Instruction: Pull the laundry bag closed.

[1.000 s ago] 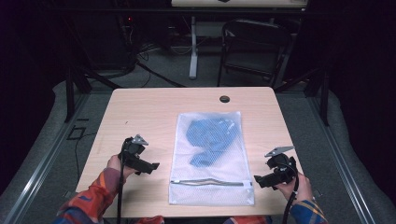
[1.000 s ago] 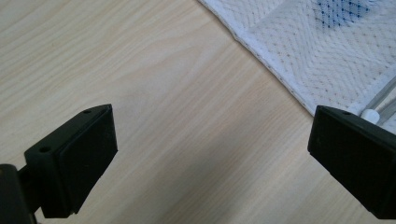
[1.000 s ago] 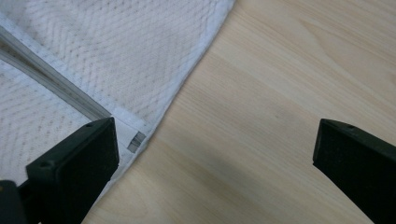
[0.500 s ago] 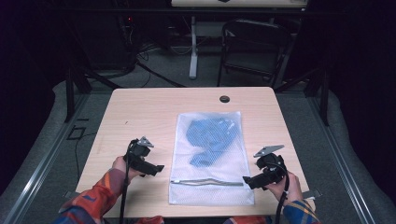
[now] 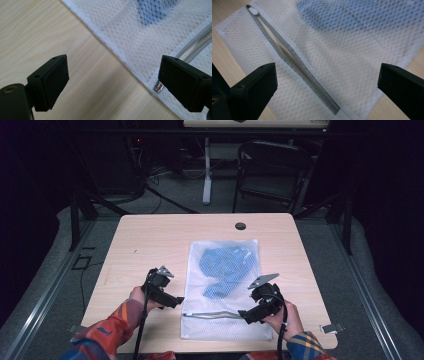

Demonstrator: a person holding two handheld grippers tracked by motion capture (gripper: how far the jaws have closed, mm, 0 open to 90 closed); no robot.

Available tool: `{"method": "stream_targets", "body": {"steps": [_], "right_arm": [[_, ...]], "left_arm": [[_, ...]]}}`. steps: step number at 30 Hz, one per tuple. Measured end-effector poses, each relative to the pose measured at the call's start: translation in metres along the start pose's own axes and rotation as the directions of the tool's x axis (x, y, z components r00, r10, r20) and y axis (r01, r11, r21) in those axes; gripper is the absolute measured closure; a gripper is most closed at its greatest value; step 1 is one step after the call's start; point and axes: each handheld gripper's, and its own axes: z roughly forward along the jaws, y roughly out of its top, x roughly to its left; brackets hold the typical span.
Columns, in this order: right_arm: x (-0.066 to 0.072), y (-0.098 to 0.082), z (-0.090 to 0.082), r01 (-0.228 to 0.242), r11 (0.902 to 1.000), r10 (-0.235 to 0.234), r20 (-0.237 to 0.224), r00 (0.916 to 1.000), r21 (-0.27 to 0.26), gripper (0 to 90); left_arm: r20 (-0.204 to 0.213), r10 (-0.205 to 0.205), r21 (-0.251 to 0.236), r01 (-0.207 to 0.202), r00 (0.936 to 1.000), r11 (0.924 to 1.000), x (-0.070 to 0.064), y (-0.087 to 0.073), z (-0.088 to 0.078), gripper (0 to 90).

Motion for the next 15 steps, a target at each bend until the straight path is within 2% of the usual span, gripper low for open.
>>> {"method": "stream_targets", "body": {"steps": [9, 11, 15], "right_arm": [[0.017, 0.016, 0.017, 0.043, 0.9991, -0.043, -0.040, 0.9983, 0.006, 9.9], [0.025, 0.021, 0.024, 0.055, 0.9985, -0.054, -0.059, 0.9968, 0.009, 12.7], [0.032, 0.025, 0.030, 0.069, 0.9975, -0.068, -0.076, 0.9948, 0.011, 16.1]], "left_arm": [[0.024, 0.029, 0.009, -0.029, 0.9993, 0.9995, -0.007, 0.007, 0.009, 15.6], [0.040, 0.027, 0.012, -0.028, 0.9988, 0.9995, -0.007, 0.007, 0.011, 20.7], [0.055, 0.037, 0.026, -0.039, 0.9978, 0.9989, -0.009, 0.007, 0.014, 26.0]]}}
